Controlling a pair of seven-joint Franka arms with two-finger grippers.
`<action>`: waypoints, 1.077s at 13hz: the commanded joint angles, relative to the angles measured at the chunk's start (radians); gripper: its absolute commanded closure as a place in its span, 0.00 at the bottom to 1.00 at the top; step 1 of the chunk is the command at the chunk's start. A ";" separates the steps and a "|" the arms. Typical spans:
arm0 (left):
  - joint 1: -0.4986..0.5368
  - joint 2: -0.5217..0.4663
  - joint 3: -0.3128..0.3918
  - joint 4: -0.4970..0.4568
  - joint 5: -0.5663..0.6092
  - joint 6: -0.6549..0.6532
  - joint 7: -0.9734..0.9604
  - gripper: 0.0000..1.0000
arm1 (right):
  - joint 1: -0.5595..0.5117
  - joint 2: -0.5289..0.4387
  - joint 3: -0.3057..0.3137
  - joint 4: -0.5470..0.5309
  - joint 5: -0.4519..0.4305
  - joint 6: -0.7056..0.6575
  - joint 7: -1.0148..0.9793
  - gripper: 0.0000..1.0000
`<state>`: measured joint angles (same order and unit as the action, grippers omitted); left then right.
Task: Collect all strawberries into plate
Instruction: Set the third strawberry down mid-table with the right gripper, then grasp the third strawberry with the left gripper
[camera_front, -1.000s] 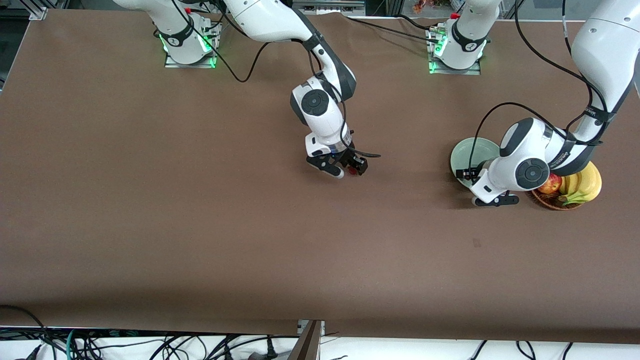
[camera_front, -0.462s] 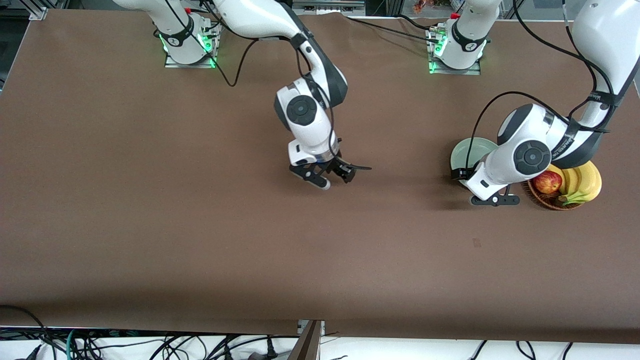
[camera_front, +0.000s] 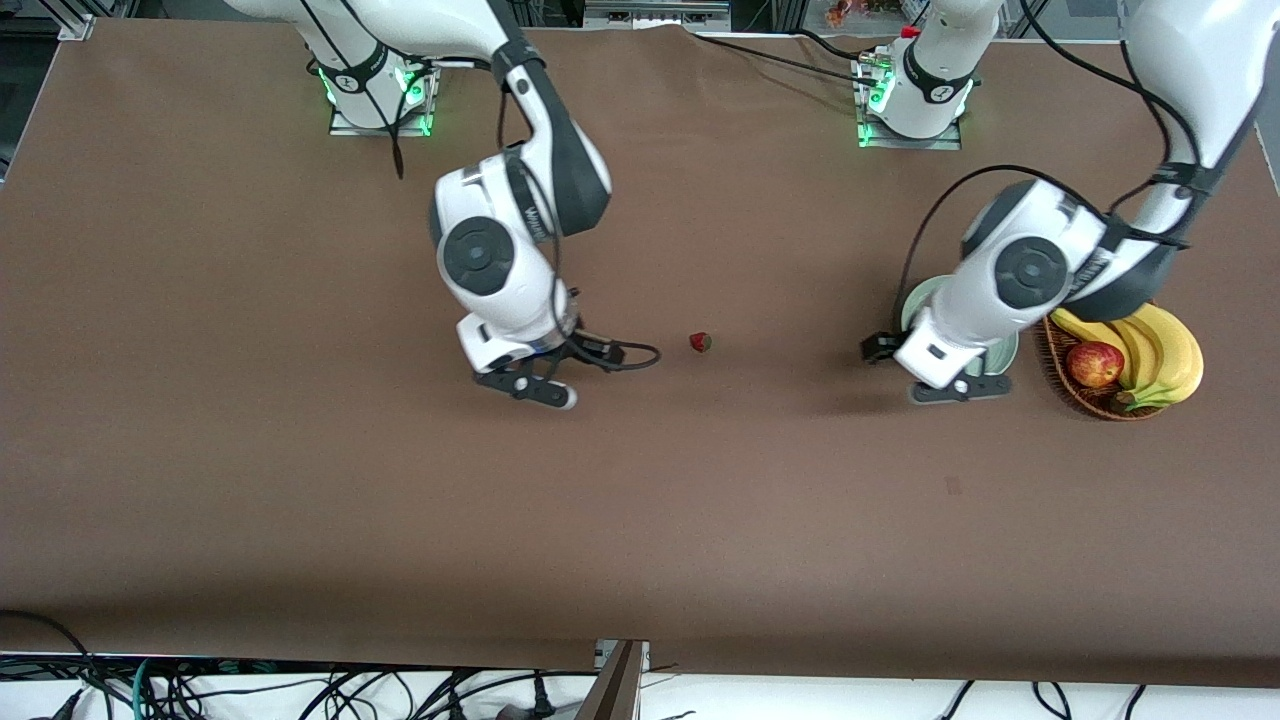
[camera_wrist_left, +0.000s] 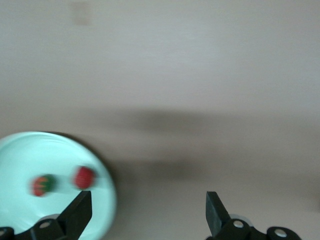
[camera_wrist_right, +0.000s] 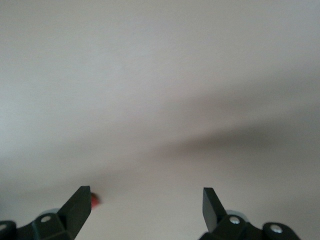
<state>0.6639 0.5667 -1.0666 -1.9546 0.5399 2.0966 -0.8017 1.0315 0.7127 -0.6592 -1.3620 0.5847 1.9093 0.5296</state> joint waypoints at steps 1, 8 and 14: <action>-0.233 0.045 0.034 0.051 0.018 0.048 -0.222 0.00 | 0.004 -0.015 -0.088 -0.015 0.012 -0.108 -0.194 0.02; -0.788 0.159 0.402 0.237 0.003 0.112 -0.390 0.00 | 0.007 -0.154 -0.183 -0.062 -0.026 -0.282 -0.289 0.02; -0.797 0.237 0.455 0.250 0.020 0.215 -0.383 0.00 | 0.015 -0.243 -0.181 -0.060 -0.215 -0.320 -0.306 0.01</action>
<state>-0.1267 0.7779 -0.6190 -1.7317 0.5408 2.3048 -1.1921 1.0253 0.5081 -0.8446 -1.3885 0.4300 1.5921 0.2453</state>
